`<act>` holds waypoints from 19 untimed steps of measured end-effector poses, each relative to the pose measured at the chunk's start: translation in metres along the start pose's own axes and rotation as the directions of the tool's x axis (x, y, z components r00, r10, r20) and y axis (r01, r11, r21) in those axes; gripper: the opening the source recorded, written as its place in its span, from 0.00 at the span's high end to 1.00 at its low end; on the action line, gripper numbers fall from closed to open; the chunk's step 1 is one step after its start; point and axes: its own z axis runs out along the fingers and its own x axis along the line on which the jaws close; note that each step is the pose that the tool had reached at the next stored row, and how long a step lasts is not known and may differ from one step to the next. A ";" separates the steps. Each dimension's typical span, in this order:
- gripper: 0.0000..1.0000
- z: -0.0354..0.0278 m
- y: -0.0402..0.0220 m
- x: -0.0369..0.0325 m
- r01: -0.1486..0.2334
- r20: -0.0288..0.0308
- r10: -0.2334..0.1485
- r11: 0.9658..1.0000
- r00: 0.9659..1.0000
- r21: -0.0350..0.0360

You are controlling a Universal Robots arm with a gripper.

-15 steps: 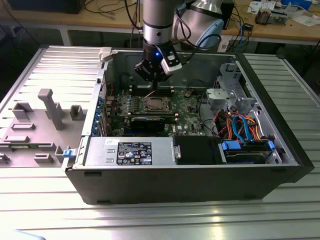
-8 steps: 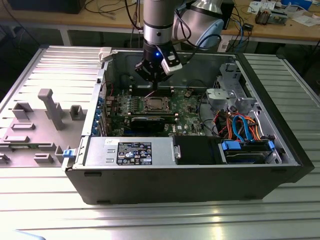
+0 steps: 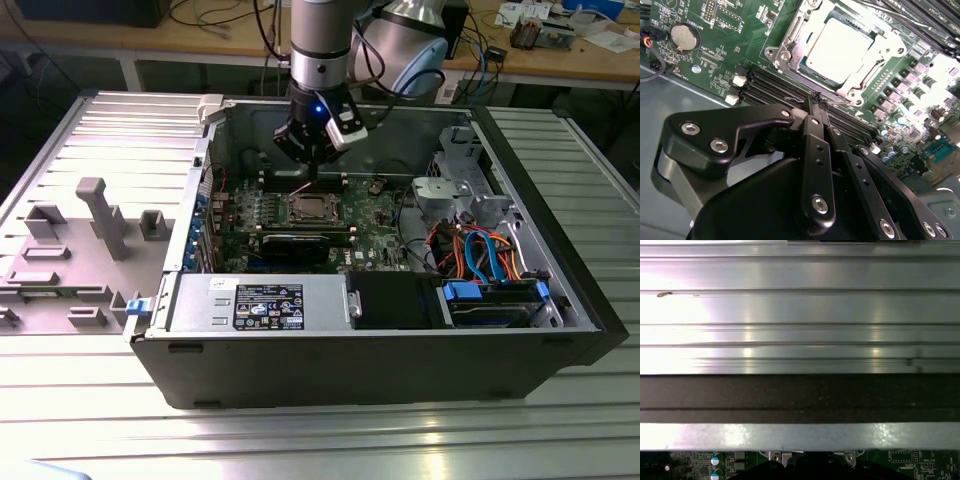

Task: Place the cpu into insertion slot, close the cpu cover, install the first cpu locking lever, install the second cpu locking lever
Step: 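Install the first cpu locking lever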

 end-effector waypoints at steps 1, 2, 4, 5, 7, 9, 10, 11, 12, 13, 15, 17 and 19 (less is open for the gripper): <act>0.89 0.0007 0.0001 -0.0016 0.000 0.000 0.000 1.000 1.000 -0.001; 0.89 0.0012 0.0001 -0.0025 0.000 0.000 0.000 1.000 1.000 -0.001; 0.89 0.0031 0.0001 -0.0055 0.000 0.000 0.000 1.000 1.000 -0.002; 0.89 0.0042 0.0001 -0.0065 0.000 0.000 0.000 1.000 1.000 -0.002; 0.89 0.0189 -0.0004 -0.0136 0.000 0.000 0.000 1.000 1.000 -0.009; 0.89 0.0264 -0.0009 -0.0168 -0.017 0.000 0.017 1.000 1.000 -0.013; 0.89 0.0272 -0.0010 -0.0169 -0.017 0.000 0.017 1.000 1.000 -0.013; 0.89 0.0272 -0.0009 -0.0169 -0.017 0.000 0.017 1.000 1.000 -0.013; 0.89 0.0272 -0.0009 -0.0169 -0.017 0.000 0.017 1.000 1.000 -0.013; 0.89 0.0271 -0.0009 -0.0169 -0.017 0.000 0.017 1.000 1.000 -0.013; 0.89 0.0266 -0.0009 -0.0172 -0.017 0.001 0.017 1.000 1.000 -0.013; 0.89 0.0266 -0.0009 -0.0172 -0.018 0.001 0.018 1.000 1.000 -0.013; 0.89 0.0265 -0.0009 -0.0172 -0.018 0.000 0.018 1.000 1.000 -0.013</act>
